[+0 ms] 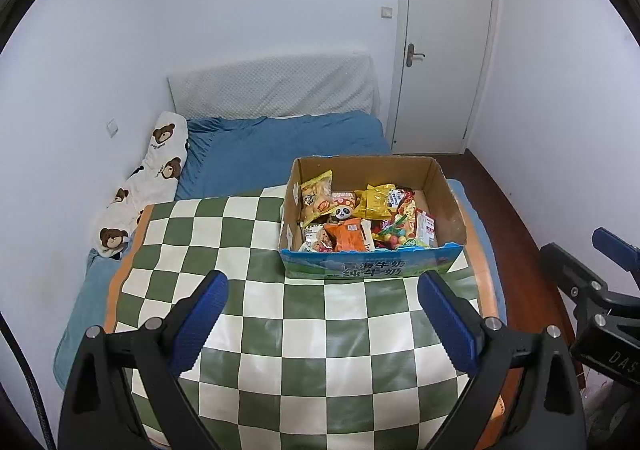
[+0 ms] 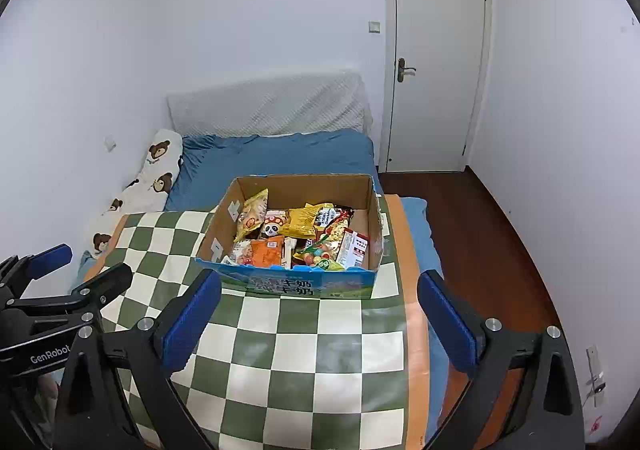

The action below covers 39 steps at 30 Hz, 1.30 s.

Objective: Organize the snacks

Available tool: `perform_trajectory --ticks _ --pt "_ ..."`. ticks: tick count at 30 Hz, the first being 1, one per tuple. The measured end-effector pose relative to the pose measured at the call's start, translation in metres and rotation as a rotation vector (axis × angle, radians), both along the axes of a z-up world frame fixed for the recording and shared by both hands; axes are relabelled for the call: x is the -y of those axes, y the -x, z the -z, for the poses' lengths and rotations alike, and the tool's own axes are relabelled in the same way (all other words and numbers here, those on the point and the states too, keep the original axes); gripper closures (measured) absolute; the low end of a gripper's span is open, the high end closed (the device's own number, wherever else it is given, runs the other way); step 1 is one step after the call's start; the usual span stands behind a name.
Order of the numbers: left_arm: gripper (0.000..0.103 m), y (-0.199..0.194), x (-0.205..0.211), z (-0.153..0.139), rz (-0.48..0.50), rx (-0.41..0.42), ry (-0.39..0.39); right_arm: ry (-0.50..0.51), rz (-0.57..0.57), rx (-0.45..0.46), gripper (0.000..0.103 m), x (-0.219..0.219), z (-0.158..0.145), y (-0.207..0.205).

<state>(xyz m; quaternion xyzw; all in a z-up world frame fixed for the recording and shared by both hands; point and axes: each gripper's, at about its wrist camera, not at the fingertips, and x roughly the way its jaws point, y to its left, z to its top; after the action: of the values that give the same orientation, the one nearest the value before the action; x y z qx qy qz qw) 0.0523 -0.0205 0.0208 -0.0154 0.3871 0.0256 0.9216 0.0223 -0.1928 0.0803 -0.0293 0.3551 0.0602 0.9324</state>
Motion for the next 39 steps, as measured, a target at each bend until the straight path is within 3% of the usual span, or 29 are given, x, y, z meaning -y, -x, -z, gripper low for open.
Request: perform_trajectory --ticks 6,8,11,19,39 --pt "0.006 0.000 -0.002 0.001 -0.017 0.011 0.019 0.001 0.003 0.001 0.002 -0.001 -0.001 0.005" --pt "0.000 -0.003 -0.002 0.002 -0.016 0.019 0.022 0.001 0.006 0.000 0.002 -0.001 -0.001 0.003" --pt "0.000 -0.008 0.001 0.003 -0.022 0.033 0.003 0.015 0.017 0.007 0.001 0.000 0.000 0.000" --pt "0.000 -0.035 0.007 0.012 -0.044 0.056 -0.015 0.044 0.048 0.026 0.001 0.003 0.008 -0.030" --pt "0.000 -0.129 0.007 0.070 -0.070 -0.085 -0.022 0.054 0.109 -0.081 0.001 0.007 0.073 -0.134"
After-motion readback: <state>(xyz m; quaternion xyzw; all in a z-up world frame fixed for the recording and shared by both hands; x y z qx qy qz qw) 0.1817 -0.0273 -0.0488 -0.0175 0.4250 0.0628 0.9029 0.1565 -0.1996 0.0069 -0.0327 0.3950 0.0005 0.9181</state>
